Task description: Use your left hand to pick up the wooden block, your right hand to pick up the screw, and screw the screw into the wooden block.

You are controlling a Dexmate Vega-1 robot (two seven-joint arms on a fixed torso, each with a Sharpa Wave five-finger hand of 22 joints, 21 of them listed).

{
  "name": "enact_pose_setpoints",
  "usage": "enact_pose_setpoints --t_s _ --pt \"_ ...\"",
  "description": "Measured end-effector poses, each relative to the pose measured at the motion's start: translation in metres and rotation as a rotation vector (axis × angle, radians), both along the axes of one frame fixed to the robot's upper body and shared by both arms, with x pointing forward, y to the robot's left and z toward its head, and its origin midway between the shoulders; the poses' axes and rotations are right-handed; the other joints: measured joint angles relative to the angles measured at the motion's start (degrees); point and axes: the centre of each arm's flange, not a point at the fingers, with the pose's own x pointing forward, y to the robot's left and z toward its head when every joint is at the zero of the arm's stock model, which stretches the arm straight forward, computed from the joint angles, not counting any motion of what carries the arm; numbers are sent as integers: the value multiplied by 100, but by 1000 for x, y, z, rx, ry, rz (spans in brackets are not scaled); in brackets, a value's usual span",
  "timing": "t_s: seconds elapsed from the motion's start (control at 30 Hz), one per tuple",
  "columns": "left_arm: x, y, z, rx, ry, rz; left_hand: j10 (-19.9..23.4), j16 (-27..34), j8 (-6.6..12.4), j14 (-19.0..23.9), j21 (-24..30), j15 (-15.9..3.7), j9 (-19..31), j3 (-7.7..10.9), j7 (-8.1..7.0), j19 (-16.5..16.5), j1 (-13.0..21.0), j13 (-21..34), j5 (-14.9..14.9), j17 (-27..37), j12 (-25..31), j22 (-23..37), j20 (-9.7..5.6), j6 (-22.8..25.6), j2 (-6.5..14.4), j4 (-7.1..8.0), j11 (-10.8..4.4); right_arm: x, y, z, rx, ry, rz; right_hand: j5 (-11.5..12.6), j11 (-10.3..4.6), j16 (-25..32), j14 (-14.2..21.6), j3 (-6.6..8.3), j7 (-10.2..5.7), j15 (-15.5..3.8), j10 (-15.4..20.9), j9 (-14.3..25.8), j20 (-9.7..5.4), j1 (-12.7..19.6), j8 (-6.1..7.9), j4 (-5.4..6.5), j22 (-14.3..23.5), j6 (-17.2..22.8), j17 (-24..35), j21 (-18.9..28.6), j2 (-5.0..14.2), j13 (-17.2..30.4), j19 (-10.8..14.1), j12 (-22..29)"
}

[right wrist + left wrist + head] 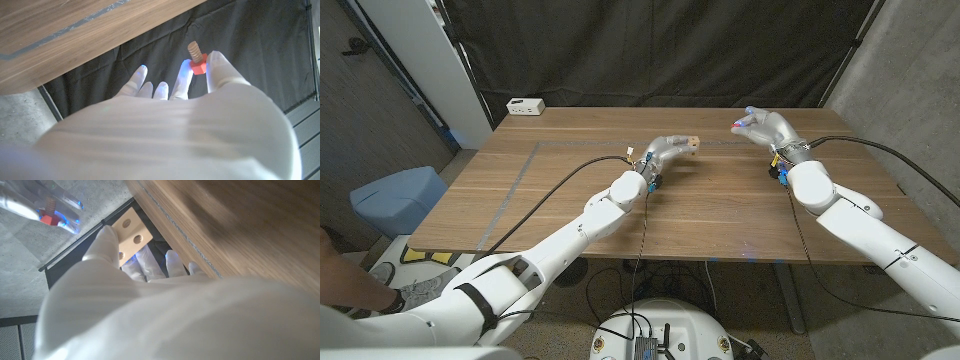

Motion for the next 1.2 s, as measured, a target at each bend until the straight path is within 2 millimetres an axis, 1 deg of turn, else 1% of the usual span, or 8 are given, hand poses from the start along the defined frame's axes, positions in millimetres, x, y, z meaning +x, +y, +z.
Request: enact_pose_setpoints --t_s 0.3,0.43,0.53,0.6,0.67,0.73,0.93,1.2 --pt "0 -4 1 -7 0 -16 17 0 0 0 0 0 -5 -7 0 0 1 0 0 0 -21 0 0 0 0 -8 -17 3 10 -8 81 -25 26 0 21 0 51 0 0 32 21 -26 21 0 0 0 13 0 0 0 0 0 21 -21" --pt "2 -8 1 -11 7 -22 17 0 0 0 0 0 -4 -8 1 0 1 0 0 0 -22 0 0 -1 0 -8 -16 2 13 -8 122 -55 36 -21 21 0 50 0 0 32 21 -26 21 0 0 0 13 0 1 0 0 0 21 -21" --pt "1 -10 1 -16 9 -30 16 0 0 0 0 0 -4 -15 1 0 2 0 -1 0 -29 0 0 -1 0 -15 -16 3 17 -12 154 -63 45 -21 21 6 72 -25 0 11 21 -52 -2 0 0 25 13 0 1 0 0 0 43 -21" --pt "2 -11 0 -18 11 -32 16 0 0 -1 0 0 -3 -16 1 0 2 0 -1 0 -32 0 0 -1 0 -16 -16 2 18 -12 170 -70 50 -21 20 26 81 -25 0 2 21 -52 -11 0 0 24 13 1 1 0 0 0 52 -21" --pt "2 -12 0 -21 12 -36 15 0 0 -1 0 0 -3 -19 2 0 46 0 -4 0 -50 0 0 -2 43 -19 -15 3 21 -15 190 -74 59 -21 22 26 81 -25 31 2 22 -53 -11 -6 0 24 13 31 1 0 6 0 52 -21" --pt "2 -13 0 -23 14 -39 15 0 0 -1 0 0 -3 -14 10 0 46 0 -5 0 -50 0 0 -10 43 -14 -15 4 23 -16 201 -76 64 -21 53 26 81 -48 31 2 53 -53 -11 -16 0 1 13 31 1 0 17 0 52 -21" --pt "2 -15 -1 -25 18 -47 13 0 0 -1 0 0 0 -14 10 0 46 0 -6 0 -46 0 0 -12 43 -14 -14 7 30 -24 252 -83 80 -33 51 26 112 -48 31 34 52 -63 10 -23 0 1 12 31 1 0 23 0 73 -21" --pt "1 -20 -3 -17 24 -61 4 0 0 -1 0 0 1 -13 11 0 47 0 -11 0 -43 0 0 -14 42 -13 -6 7 37 -29 305 -110 95 -43 82 49 142 -64 30 3 83 -79 10 -23 -22 17 12 31 1 0 23 0 72 -21"
